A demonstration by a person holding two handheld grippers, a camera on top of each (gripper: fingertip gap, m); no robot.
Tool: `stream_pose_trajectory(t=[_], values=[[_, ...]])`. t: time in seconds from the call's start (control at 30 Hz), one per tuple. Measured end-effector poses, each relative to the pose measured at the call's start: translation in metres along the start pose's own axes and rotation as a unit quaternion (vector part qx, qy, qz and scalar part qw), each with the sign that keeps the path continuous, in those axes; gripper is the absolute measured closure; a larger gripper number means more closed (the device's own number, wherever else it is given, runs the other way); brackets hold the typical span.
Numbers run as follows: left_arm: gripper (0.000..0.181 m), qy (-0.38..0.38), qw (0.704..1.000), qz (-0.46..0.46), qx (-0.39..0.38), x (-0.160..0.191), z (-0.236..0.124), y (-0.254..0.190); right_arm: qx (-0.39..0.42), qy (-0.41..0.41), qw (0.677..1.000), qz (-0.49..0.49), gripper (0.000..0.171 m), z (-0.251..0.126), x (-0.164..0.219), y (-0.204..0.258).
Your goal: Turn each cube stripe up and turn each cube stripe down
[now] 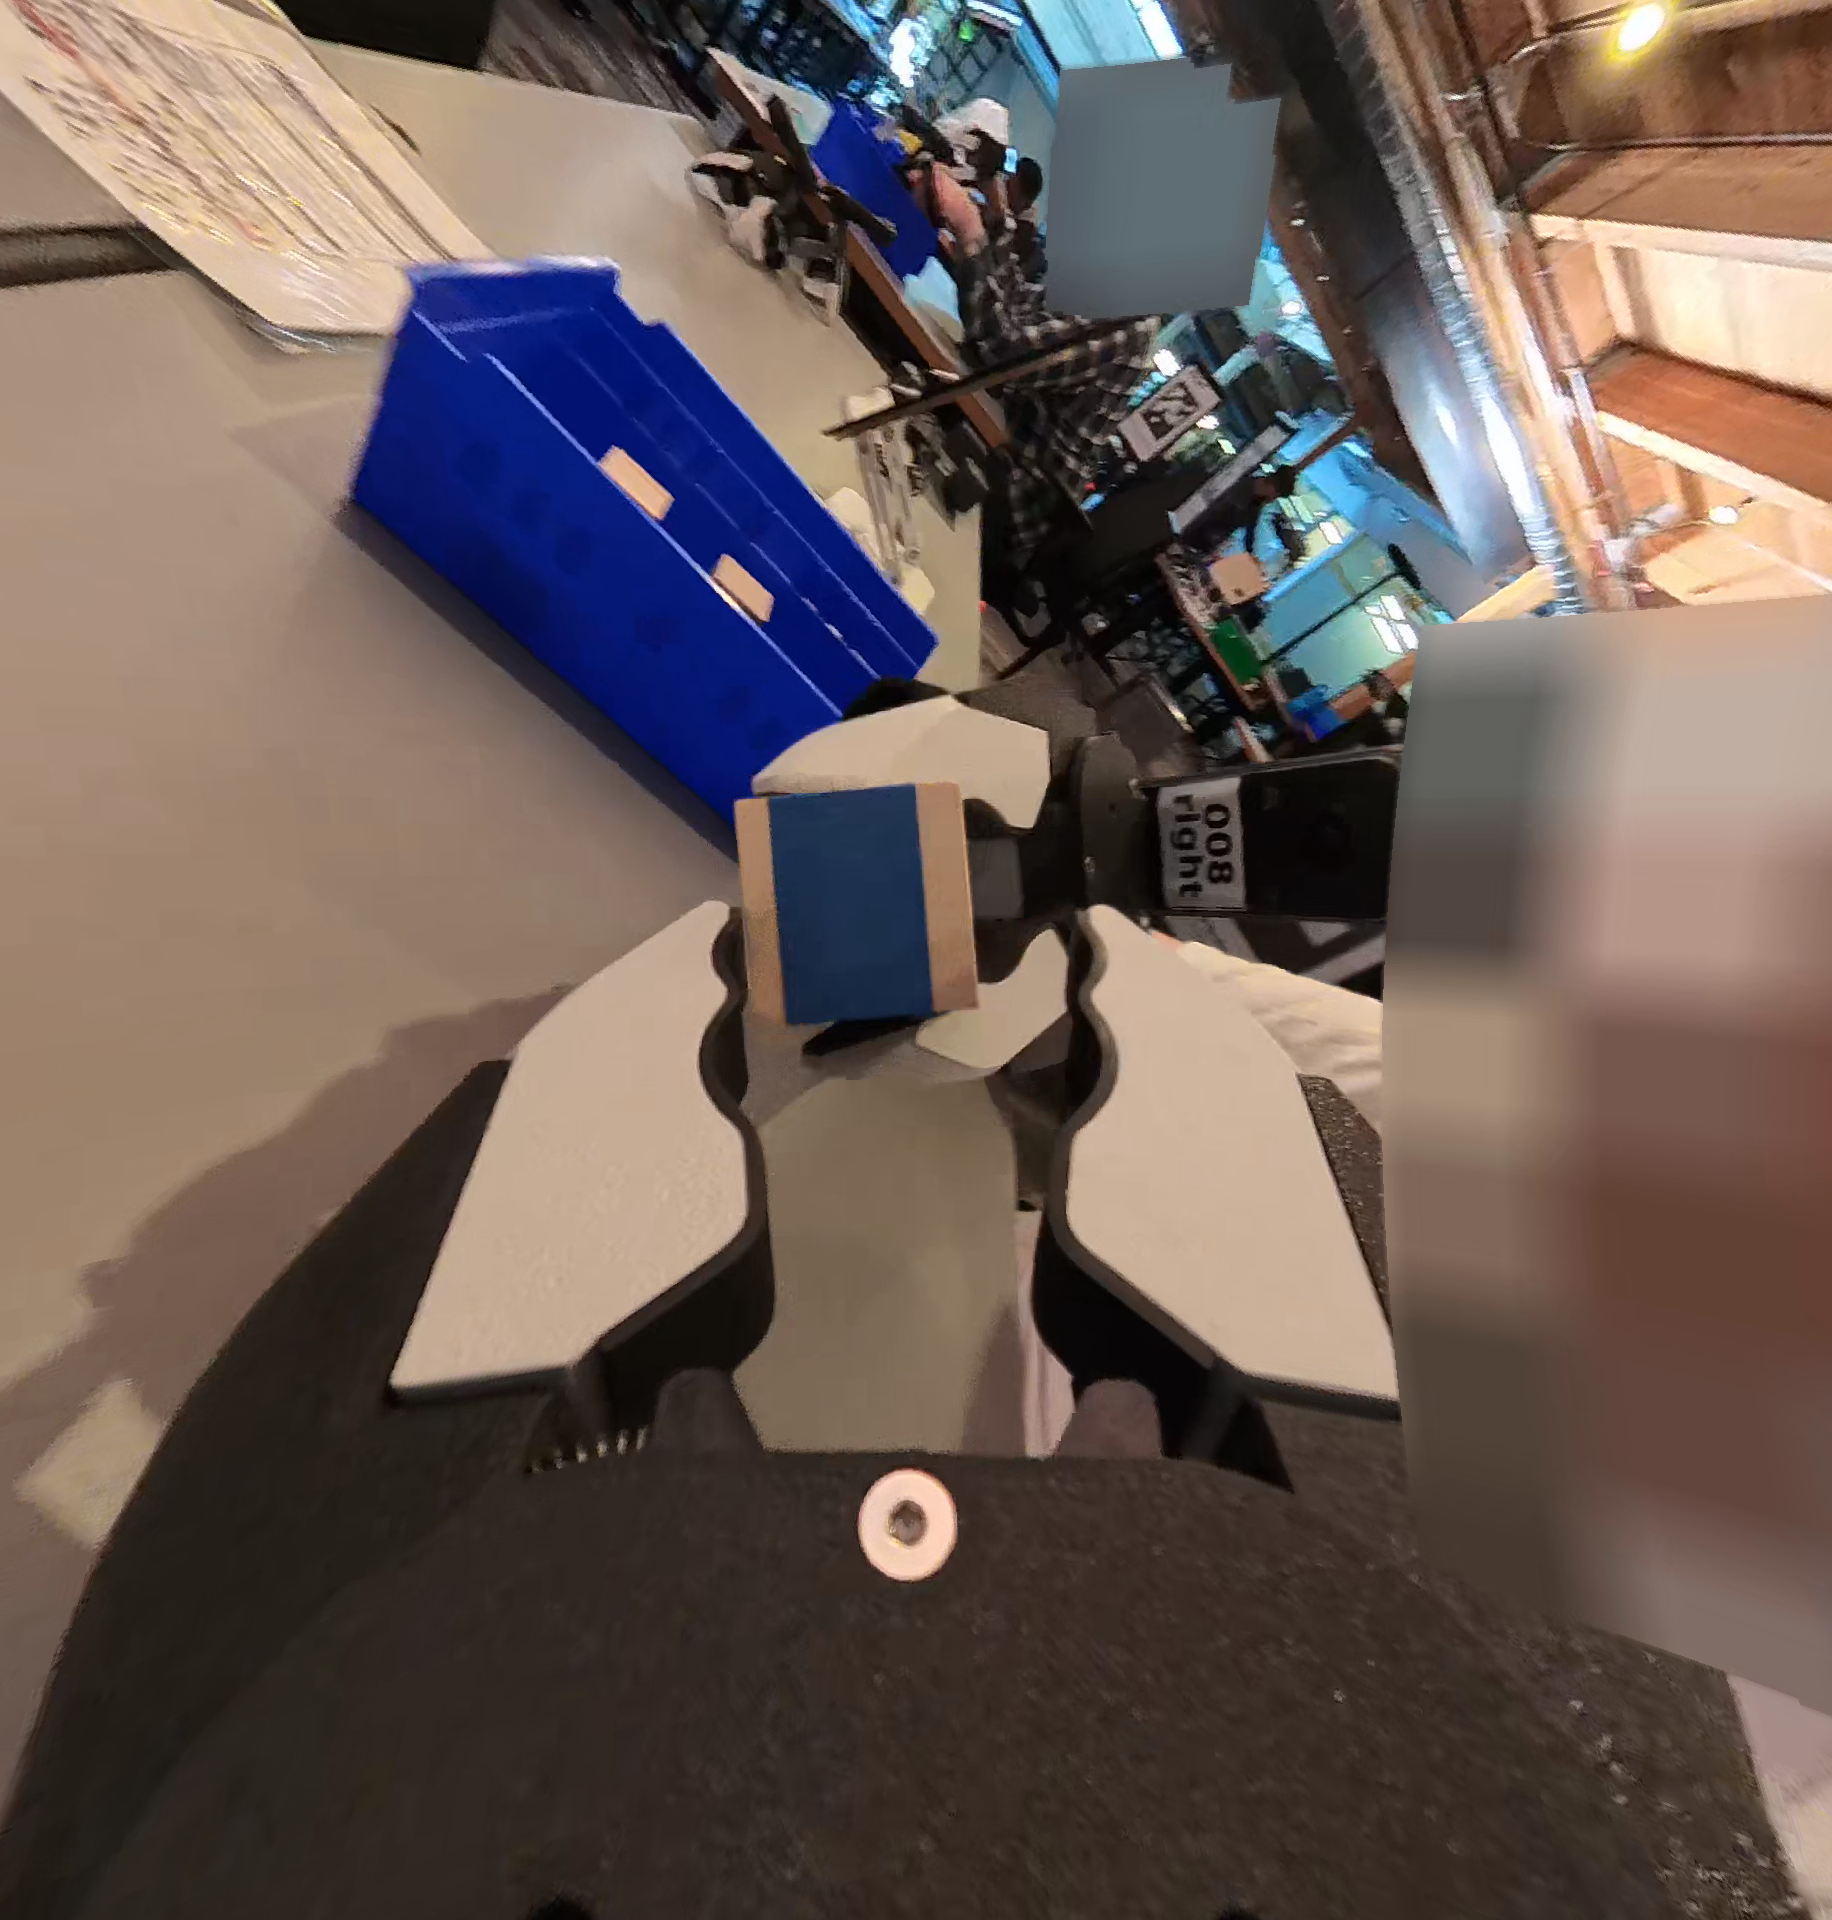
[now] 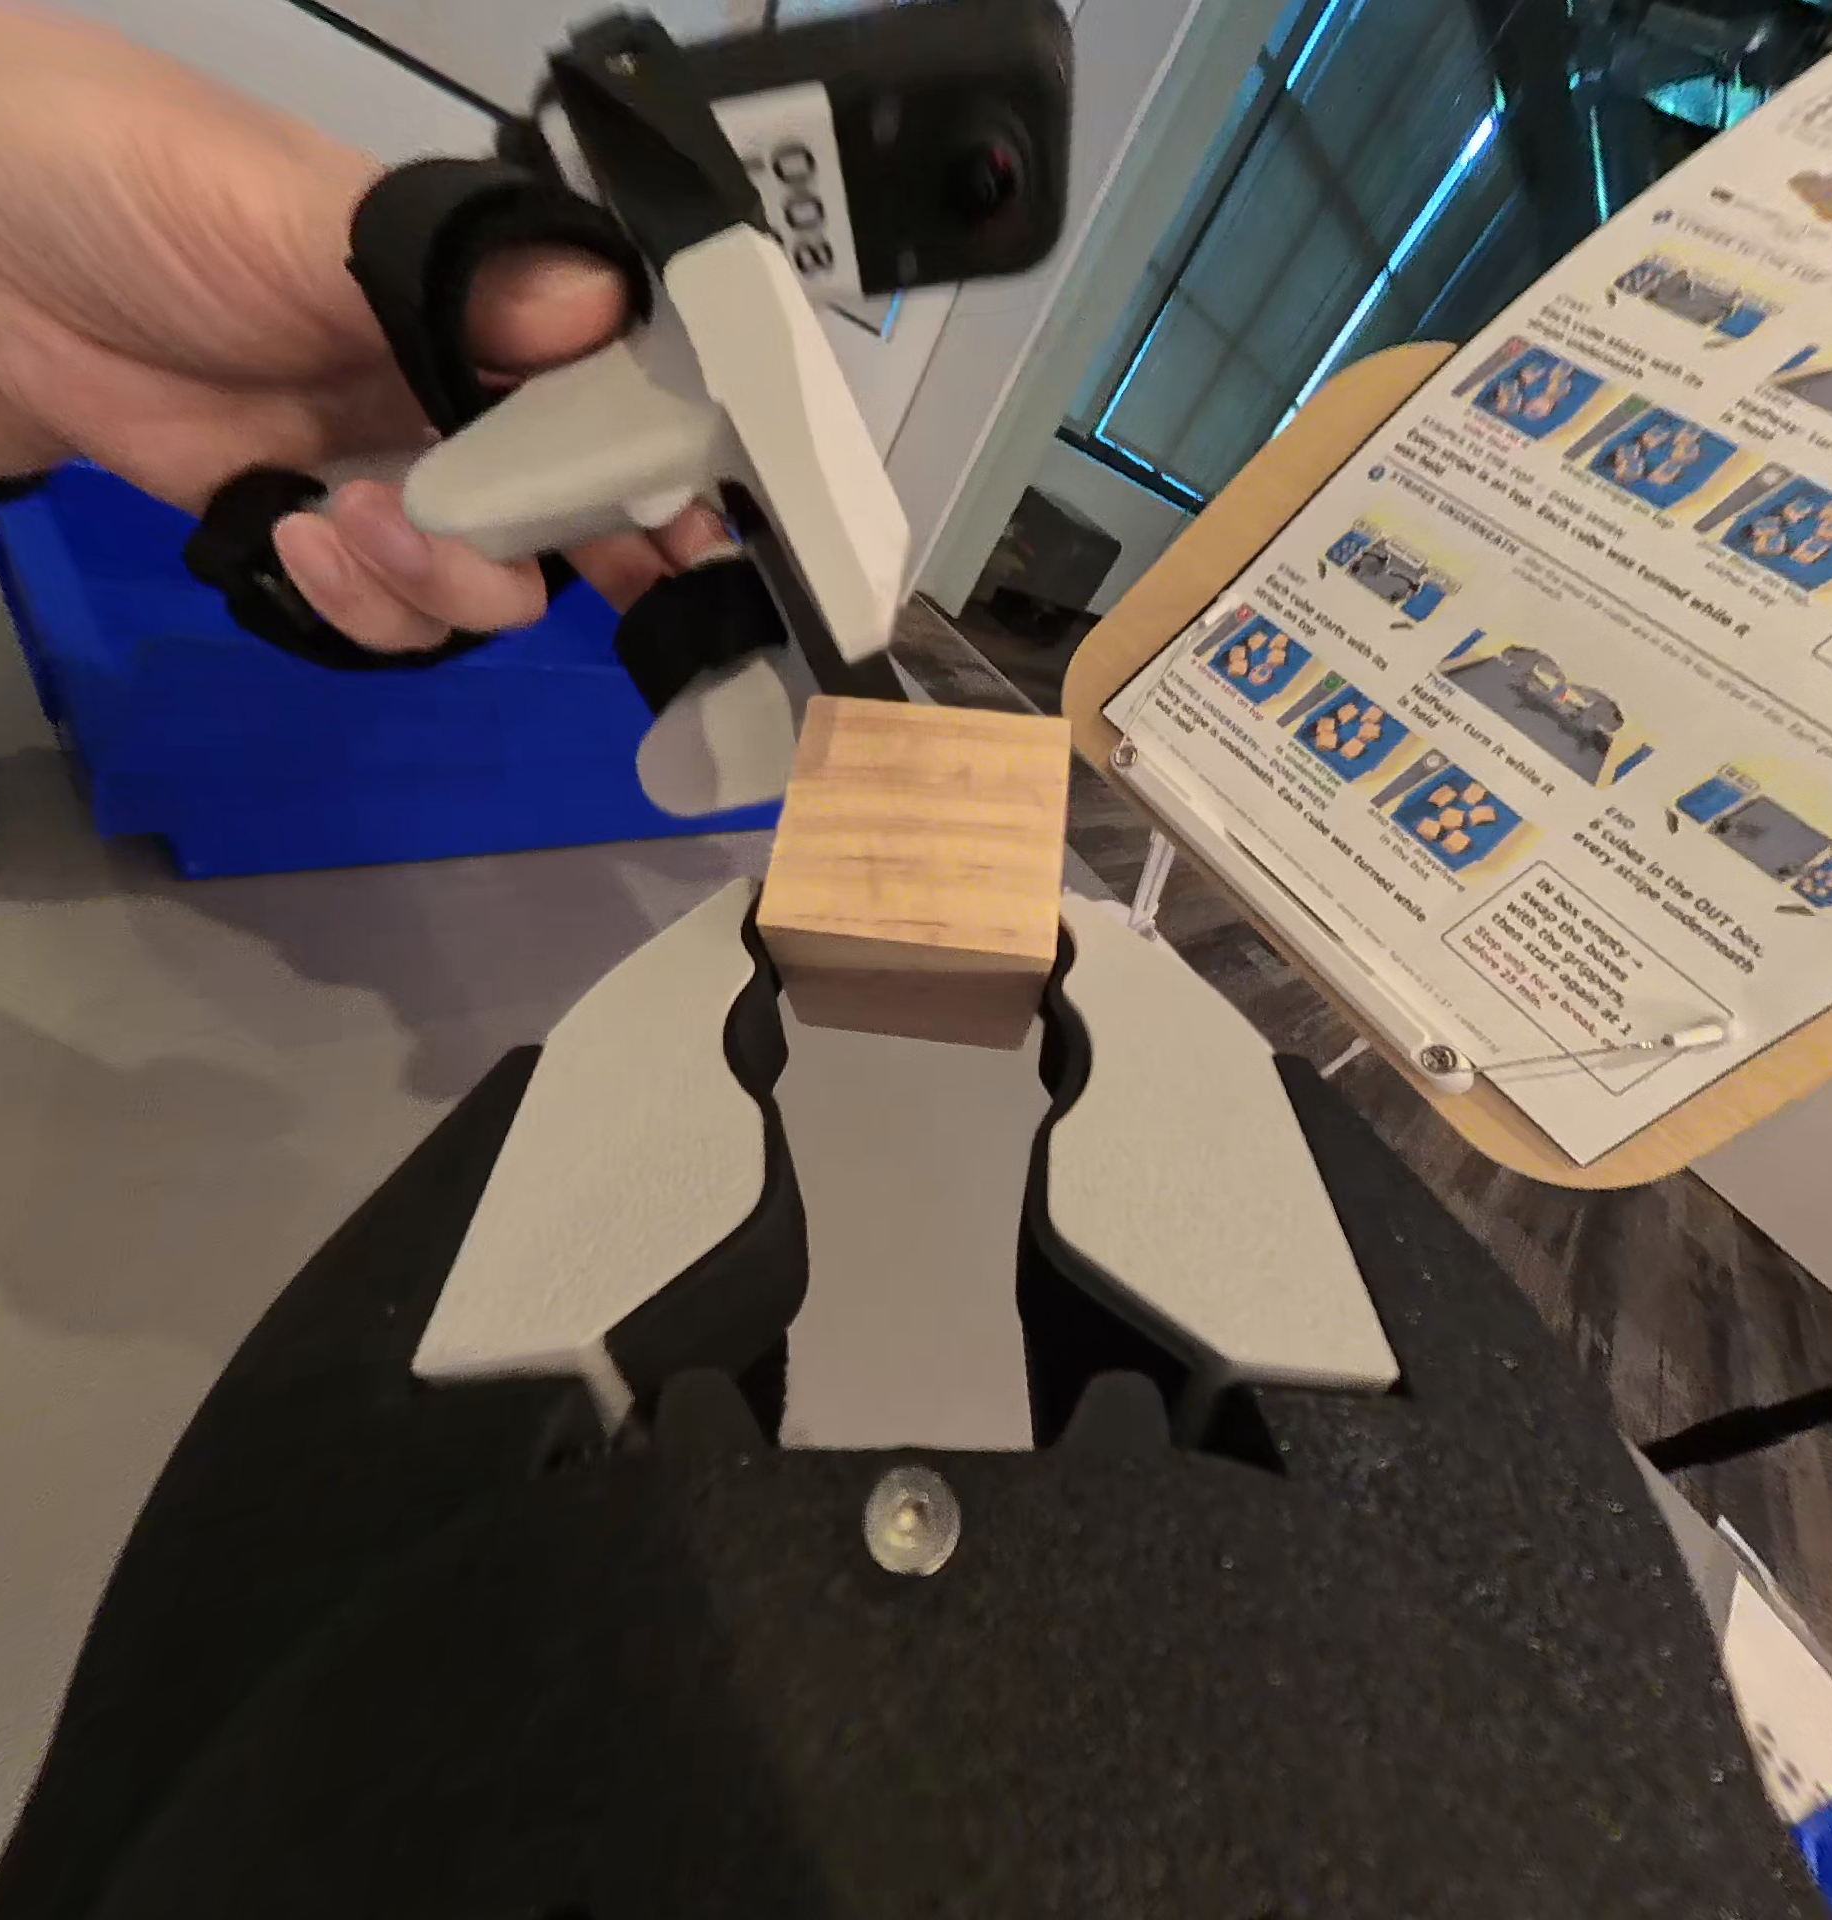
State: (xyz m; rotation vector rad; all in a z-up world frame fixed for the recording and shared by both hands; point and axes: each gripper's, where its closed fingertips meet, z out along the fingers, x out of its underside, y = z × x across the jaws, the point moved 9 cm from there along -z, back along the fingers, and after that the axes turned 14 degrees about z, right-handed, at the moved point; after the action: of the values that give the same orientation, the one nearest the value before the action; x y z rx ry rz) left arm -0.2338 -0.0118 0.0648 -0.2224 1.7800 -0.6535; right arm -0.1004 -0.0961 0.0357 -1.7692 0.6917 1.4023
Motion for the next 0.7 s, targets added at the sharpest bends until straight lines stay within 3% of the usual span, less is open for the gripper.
stream_pose_trajectory(t=[0.03, 0.2, 0.53, 0.63, 0.7], values=[[0.122, 0.0, 1.0, 0.008, -0.017, -0.002, -0.005, 0.0, 0.004, 0.006, 1.0, 0.003, 0.124, 0.001, 0.001, -0.002], [0.123, -0.005, 0.995, 0.046, -0.092, -0.009, -0.027, -0.002, 0.021, 0.019, 0.999, 0.017, 0.124, 0.002, 0.003, -0.013], [0.124, 0.003, 0.994, 0.058, -0.098, -0.012, -0.033, -0.011, 0.036, 0.041, 0.998, -0.005, 0.124, -0.003, -0.005, -0.026], [0.125, 0.0, 0.994, 0.062, -0.093, -0.013, -0.034, -0.016, 0.063, 0.121, 0.991, -0.011, 0.124, -0.033, -0.035, -0.069], [0.126, -0.001, 0.993, 0.068, -0.097, -0.015, -0.035, -0.02, 0.039, 0.237, 0.967, 0.086, 0.124, -0.07, -0.039, -0.11]])
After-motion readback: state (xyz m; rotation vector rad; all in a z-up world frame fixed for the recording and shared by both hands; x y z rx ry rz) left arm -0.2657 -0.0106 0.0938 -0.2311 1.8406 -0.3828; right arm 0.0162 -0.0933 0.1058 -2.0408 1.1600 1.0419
